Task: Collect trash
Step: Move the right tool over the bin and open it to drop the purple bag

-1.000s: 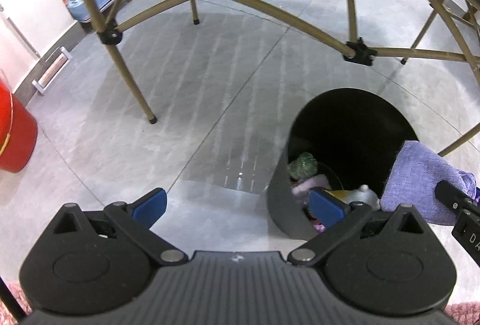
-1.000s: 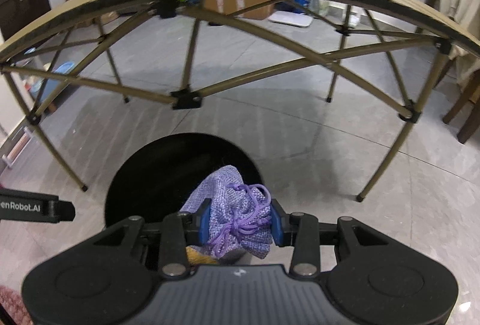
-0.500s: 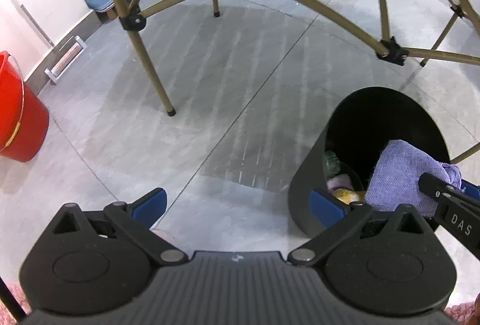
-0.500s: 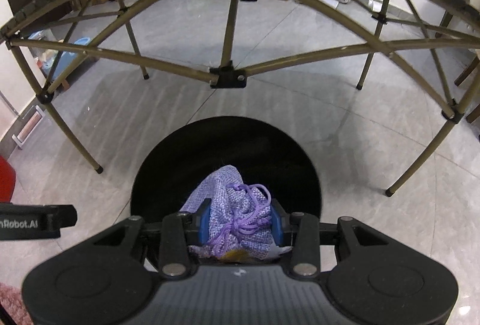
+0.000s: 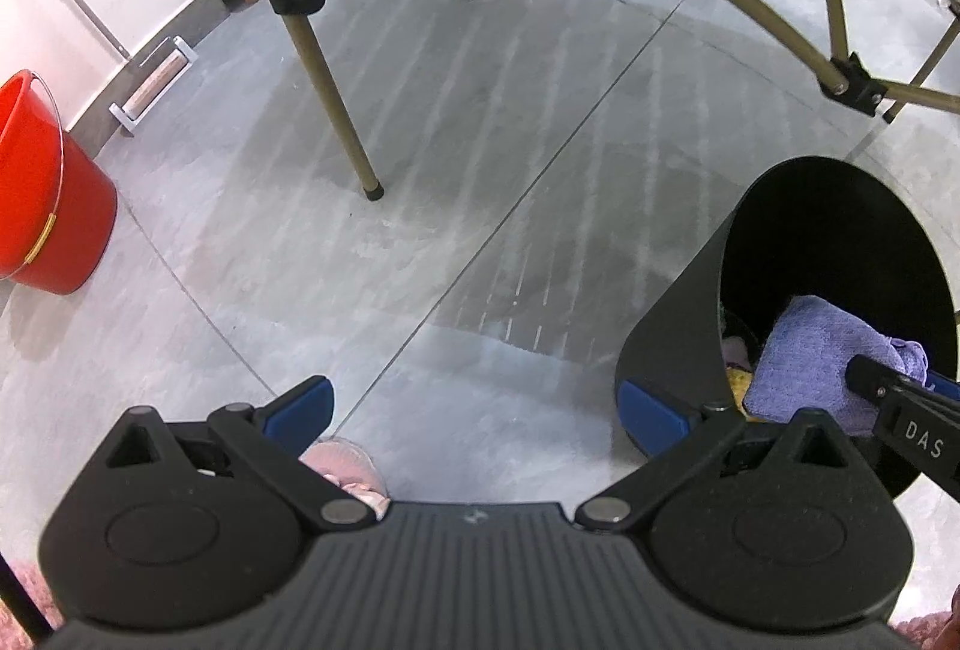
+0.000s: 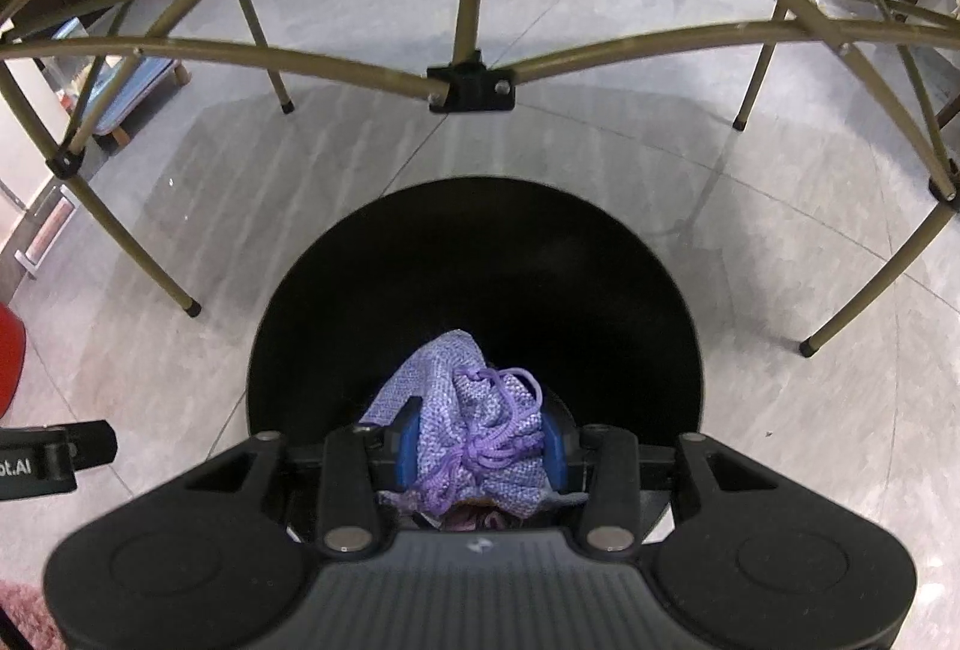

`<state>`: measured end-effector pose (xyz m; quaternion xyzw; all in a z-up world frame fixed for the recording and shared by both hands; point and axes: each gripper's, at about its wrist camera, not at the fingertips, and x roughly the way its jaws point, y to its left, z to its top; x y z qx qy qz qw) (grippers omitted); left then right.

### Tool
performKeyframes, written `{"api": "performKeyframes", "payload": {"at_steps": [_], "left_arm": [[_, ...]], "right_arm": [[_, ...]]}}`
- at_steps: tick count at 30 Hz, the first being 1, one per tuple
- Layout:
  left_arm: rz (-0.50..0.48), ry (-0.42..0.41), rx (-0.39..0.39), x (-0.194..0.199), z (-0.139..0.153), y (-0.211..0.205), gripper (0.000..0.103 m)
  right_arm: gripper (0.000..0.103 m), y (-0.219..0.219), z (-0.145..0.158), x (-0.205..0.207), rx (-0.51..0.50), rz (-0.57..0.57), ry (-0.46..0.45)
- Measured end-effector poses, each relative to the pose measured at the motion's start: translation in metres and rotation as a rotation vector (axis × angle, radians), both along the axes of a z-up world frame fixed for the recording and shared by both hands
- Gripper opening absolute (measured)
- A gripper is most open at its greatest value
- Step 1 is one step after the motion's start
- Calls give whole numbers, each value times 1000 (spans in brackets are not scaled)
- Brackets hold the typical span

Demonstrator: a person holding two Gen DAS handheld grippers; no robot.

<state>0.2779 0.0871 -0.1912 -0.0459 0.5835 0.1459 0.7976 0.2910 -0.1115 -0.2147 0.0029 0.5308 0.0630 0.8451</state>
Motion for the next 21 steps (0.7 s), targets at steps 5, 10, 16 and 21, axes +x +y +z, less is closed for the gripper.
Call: {"api": "performKeyframes", "payload": {"at_steps": [5, 10, 16, 21], "left_arm": [[-5, 21, 3, 2, -5, -1, 103], [-10, 31, -2, 3, -9, -1, 103], [-16, 29, -6, 3, -7, -2, 103], [-22, 32, -8, 3, -7, -5, 103]], "right_arm": [[38, 4, -12, 7, -3, 1, 33], [39, 6, -17, 10, -11, -3, 49], [55, 5, -18, 11, -23, -23, 55], [94, 1, -17, 11, -24, -69, 66]]}}
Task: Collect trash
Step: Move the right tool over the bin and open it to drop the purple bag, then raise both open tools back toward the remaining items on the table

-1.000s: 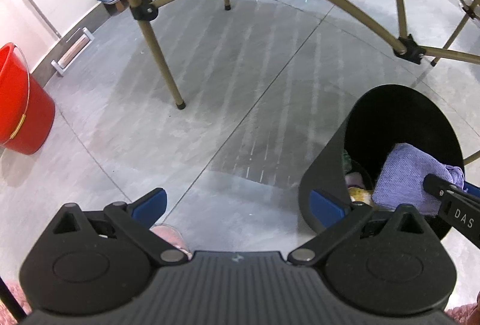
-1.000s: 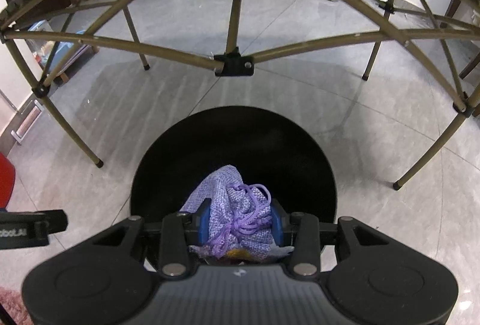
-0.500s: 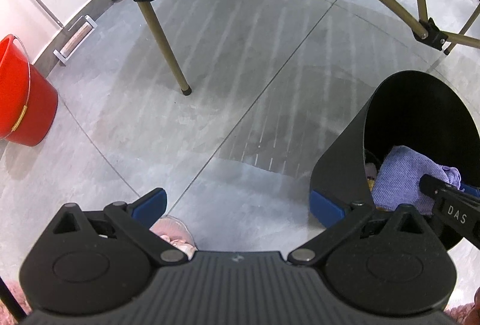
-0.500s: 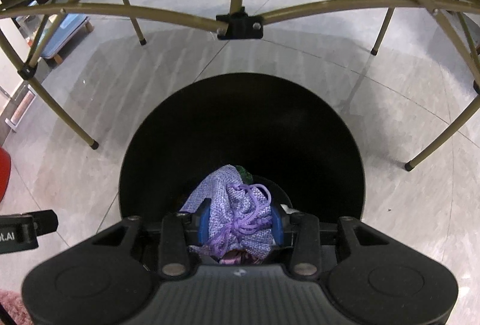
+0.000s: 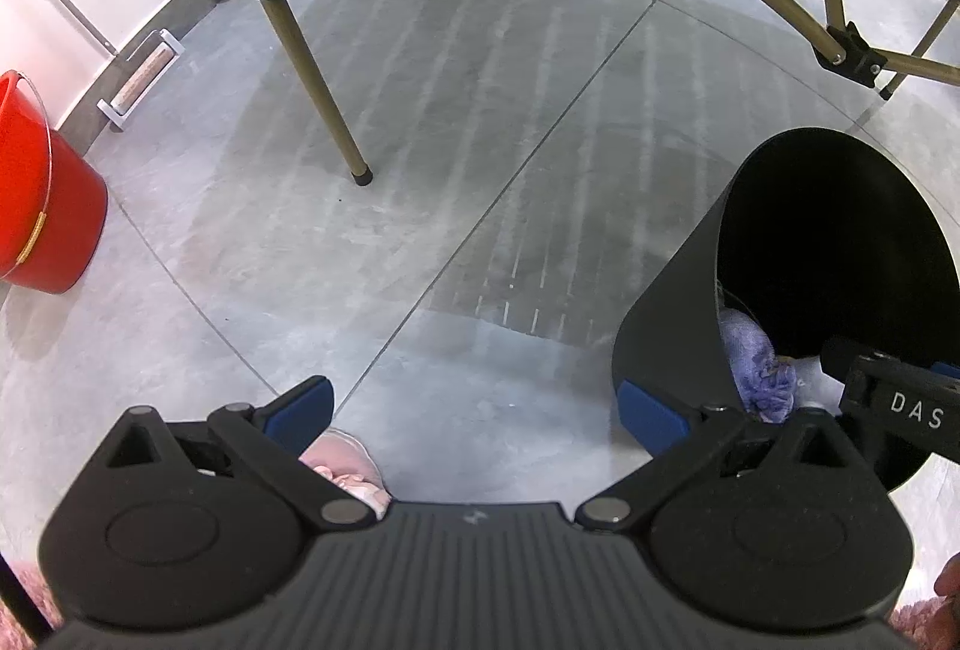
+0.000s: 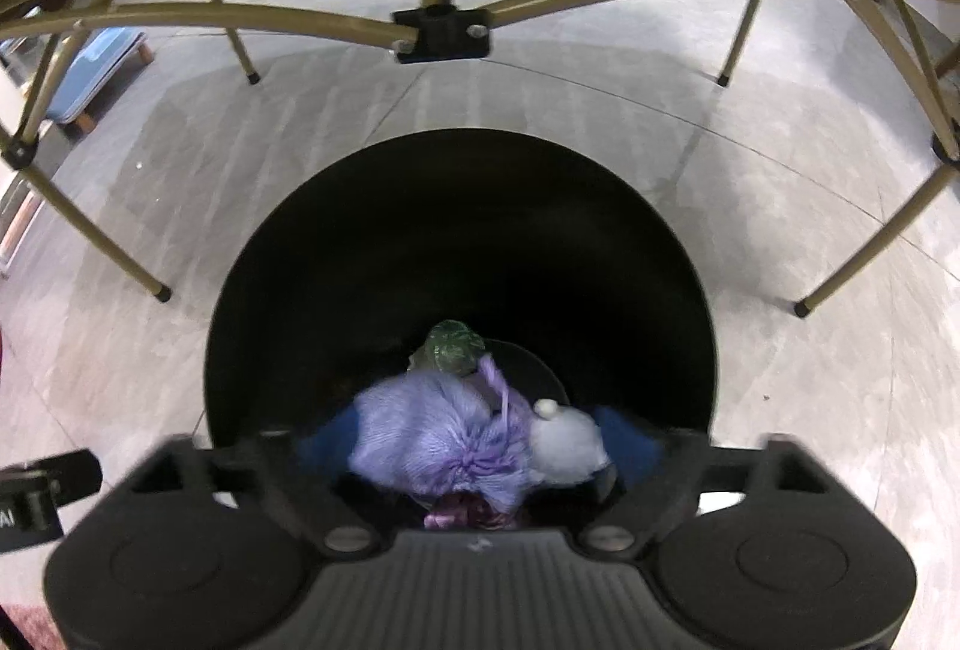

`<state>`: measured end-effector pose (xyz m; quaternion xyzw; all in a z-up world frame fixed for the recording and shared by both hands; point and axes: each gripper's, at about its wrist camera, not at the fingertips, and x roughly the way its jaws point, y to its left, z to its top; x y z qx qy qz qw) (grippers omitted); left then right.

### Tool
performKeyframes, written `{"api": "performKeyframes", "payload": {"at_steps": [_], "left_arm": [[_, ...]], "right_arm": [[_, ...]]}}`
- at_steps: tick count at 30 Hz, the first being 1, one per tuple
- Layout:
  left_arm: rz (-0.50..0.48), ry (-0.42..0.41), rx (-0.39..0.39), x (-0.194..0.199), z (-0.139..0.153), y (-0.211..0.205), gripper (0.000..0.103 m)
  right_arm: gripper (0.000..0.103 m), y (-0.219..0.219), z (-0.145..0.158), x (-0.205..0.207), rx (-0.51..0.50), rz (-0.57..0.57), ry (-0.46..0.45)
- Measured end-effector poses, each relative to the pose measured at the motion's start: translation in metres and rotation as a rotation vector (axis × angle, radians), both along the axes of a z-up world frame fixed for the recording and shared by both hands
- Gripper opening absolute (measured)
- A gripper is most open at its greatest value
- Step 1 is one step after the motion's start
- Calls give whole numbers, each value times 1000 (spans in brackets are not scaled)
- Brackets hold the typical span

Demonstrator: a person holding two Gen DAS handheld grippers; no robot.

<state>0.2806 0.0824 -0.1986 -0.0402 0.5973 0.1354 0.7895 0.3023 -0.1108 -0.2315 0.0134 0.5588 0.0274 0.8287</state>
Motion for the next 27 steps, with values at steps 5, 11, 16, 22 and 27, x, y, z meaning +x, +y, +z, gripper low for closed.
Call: {"api": "performKeyframes", "payload": {"at_steps": [5, 11, 16, 22, 27], "left_arm": [[-4, 2, -1, 1, -1, 0, 103], [-8, -2, -4, 1, -1, -1, 103], [-11, -13, -5, -1, 2, -3, 103], [-13, -38, -16, -2, 9, -4, 103], [-24, -71, -29, -3, 17, -6, 103]], "right_arm": [[101, 1, 4, -2, 8, 9, 14], [102, 0, 7, -4, 4, 7, 14], [102, -1, 12, -7, 11, 16, 3], [102, -1, 22, -9, 19, 21, -23], [102, -4, 33, -12, 26, 20, -57]]}}
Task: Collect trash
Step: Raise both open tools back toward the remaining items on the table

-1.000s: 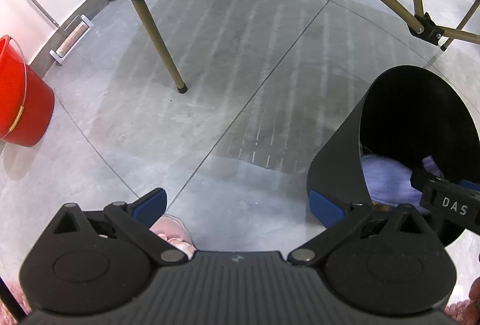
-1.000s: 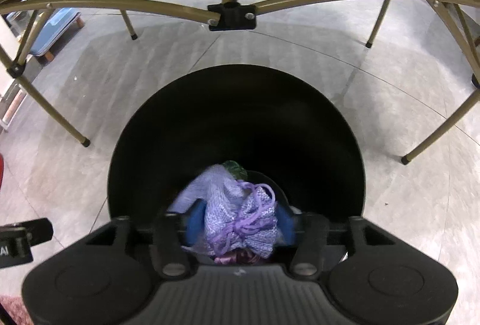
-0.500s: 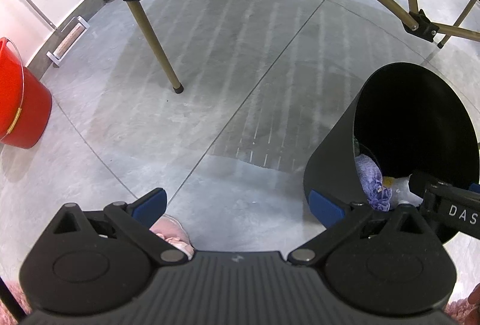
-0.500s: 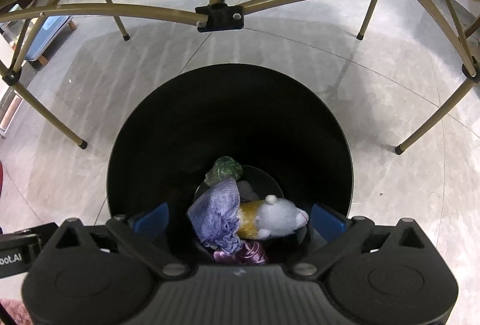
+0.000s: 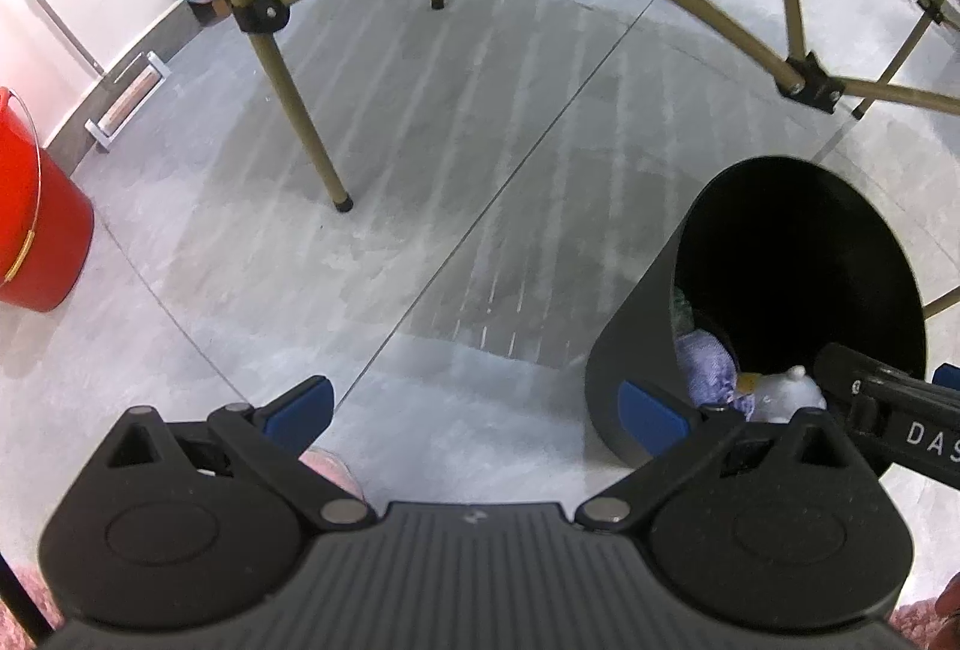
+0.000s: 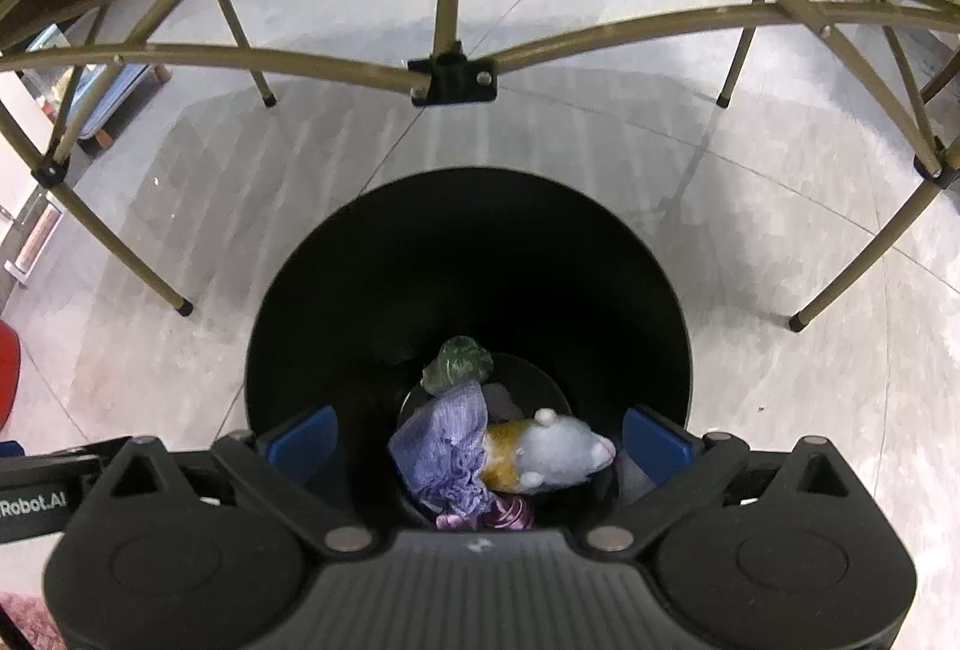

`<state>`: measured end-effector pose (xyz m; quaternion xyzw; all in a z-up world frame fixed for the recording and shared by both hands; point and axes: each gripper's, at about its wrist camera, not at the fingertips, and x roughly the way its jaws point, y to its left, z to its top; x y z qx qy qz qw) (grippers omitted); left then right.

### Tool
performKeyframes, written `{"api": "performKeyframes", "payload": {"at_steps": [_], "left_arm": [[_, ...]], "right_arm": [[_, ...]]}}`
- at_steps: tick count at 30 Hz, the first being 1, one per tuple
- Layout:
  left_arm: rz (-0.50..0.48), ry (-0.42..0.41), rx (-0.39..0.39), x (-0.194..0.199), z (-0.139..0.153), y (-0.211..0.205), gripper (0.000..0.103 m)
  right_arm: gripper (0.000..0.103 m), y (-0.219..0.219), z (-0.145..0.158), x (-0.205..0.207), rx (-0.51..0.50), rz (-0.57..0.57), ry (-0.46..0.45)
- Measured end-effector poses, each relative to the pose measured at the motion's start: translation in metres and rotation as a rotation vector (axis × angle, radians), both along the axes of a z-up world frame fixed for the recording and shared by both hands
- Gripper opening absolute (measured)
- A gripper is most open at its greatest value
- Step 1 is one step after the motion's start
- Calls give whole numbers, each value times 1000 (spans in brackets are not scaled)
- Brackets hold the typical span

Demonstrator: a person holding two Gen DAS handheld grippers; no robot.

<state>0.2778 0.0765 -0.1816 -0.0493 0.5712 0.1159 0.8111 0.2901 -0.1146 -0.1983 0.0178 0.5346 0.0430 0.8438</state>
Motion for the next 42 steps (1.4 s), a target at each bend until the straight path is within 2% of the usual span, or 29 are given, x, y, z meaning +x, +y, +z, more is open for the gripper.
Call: {"api": "performKeyframes", "payload": {"at_steps": [7, 12, 17, 22, 24, 27, 34, 42], "left_arm": [[-9, -100, -3, -5, 24, -3, 103], [-20, -183, 6, -9, 43, -9, 103], [-21, -323, 18, -19, 68, -16, 103], [1, -430, -24, -26, 95, -22, 103], [-1, -459, -28, -27, 104, -24, 103], [-21, -504, 11, -29, 120, -30, 103], [-20, -616, 19, -36, 160, -33, 103], [-33, -682, 40, -32, 188, -37, 103]], "right_arm": [[102, -11, 26, -8, 14, -9, -94], [102, -18, 49, -18, 49, -3, -199], [102, -27, 73, -29, 58, 12, -306], [102, -44, 98, -38, 58, -1, -416], [102, -50, 109, -43, 52, 1, -471], [103, -58, 124, -51, 40, -5, -555], [103, -81, 154, -65, 95, -25, -705], [103, -97, 187, -63, 94, -45, -829]]}}
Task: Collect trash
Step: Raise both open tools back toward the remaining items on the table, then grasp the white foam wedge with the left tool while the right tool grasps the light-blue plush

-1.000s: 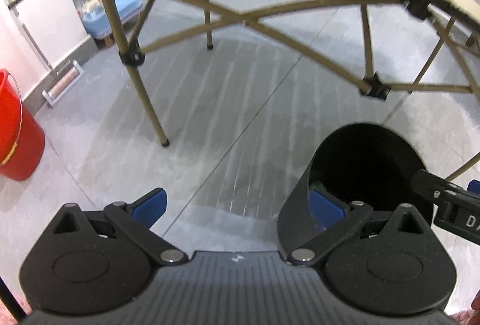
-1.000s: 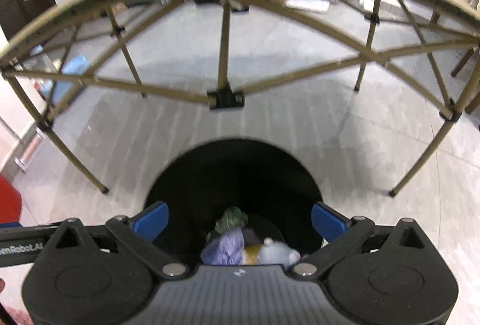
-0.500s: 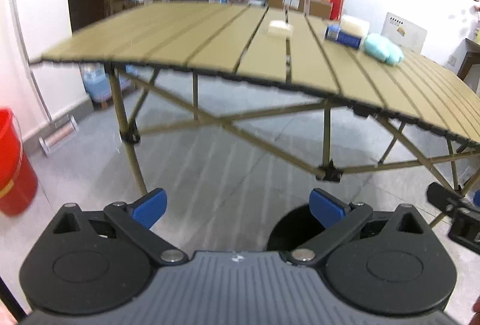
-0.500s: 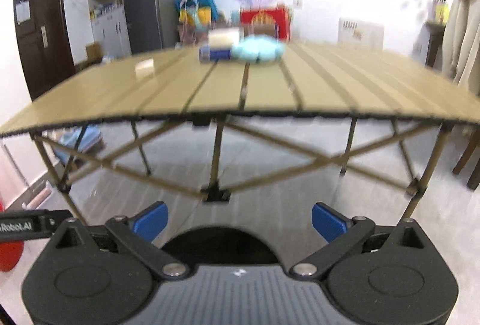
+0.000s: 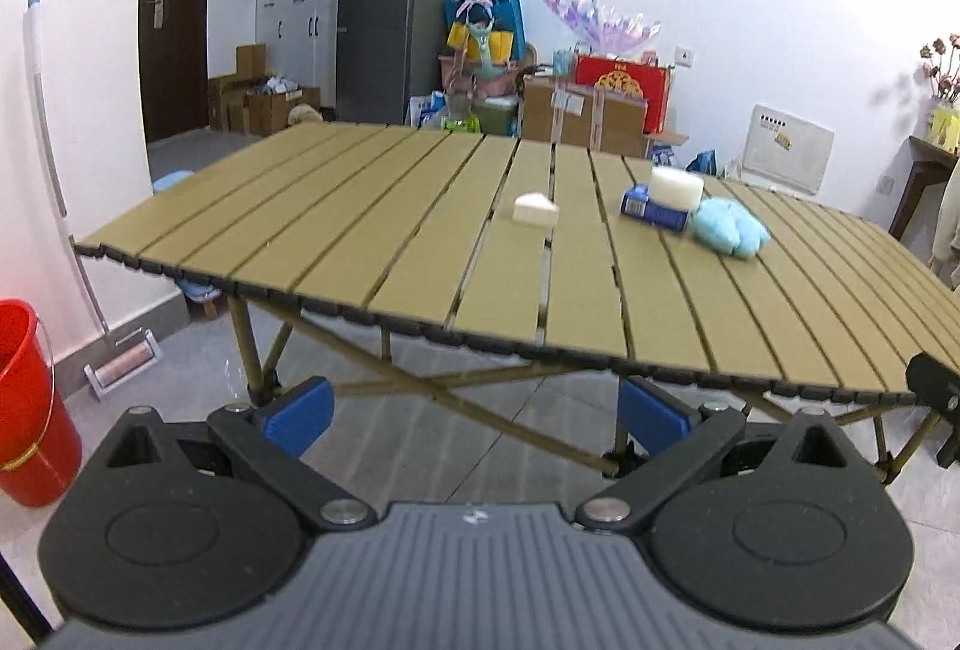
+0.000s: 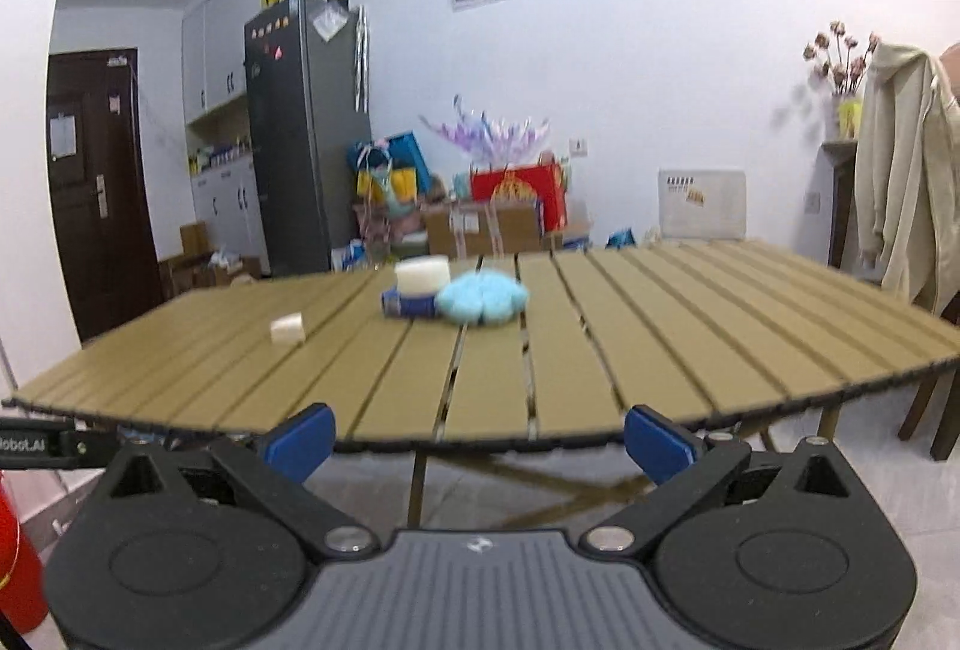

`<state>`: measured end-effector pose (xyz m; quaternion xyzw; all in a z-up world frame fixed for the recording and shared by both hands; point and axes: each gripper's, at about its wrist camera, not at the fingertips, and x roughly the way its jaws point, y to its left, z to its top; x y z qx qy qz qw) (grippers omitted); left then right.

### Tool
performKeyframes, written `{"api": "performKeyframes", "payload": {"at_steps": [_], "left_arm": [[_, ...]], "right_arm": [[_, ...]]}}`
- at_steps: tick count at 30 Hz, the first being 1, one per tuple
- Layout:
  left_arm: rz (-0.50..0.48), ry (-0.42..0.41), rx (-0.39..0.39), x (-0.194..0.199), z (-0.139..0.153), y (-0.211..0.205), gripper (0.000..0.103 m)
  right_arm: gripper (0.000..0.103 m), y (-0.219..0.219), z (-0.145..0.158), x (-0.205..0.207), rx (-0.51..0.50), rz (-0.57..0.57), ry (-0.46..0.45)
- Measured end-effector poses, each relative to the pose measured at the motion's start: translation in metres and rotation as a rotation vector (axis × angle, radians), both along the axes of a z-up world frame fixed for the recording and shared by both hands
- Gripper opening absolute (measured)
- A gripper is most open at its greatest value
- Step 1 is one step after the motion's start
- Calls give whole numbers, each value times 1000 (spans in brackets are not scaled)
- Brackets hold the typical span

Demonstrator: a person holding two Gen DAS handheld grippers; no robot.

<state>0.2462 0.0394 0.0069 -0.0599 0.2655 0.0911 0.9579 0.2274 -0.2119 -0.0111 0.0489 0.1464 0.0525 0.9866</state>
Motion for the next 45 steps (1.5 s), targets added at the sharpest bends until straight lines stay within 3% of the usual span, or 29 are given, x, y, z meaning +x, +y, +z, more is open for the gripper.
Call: {"api": "performKeyframes", "payload": {"at_steps": [10, 20, 33, 45], "left_arm": [[-4, -42, 3, 23, 22, 8, 103], [2, -57, 28, 76, 38, 24, 103], [-44, 1, 35, 177, 26, 28, 103], [-69, 96, 49, 263, -3, 21, 103]], "right_arm": [[103, -10, 25, 22, -26, -17, -68], [103, -3, 34, 81, -80, -2, -75], [103, 25, 23, 207, -147, 39, 29], [103, 39, -11, 326, -107, 84, 248]]}}
